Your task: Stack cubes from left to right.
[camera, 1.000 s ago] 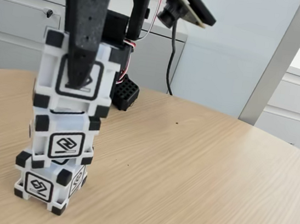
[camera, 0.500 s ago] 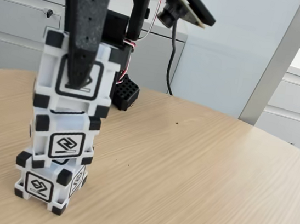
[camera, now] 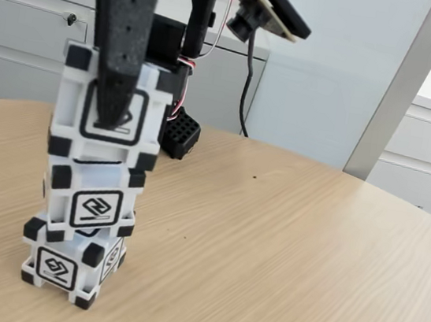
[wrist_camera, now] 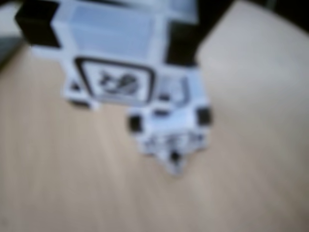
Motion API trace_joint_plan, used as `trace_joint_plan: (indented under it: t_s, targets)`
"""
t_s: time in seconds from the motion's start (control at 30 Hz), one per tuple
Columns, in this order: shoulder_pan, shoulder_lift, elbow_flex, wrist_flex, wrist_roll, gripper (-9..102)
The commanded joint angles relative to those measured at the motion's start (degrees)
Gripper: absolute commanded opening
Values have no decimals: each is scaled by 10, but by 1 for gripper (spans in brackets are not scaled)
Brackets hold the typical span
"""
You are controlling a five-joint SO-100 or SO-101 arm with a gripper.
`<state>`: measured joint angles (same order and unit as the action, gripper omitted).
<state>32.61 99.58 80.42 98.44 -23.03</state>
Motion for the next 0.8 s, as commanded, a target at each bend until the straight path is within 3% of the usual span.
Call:
trace_joint_plan:
  t_s: [0.0, 0.47, 0.77]
  targets:
    - [4, 14, 26, 6, -4, 13]
    - [4, 18, 41, 5, 12, 12]
    - [2, 198, 48, 5, 33, 15]
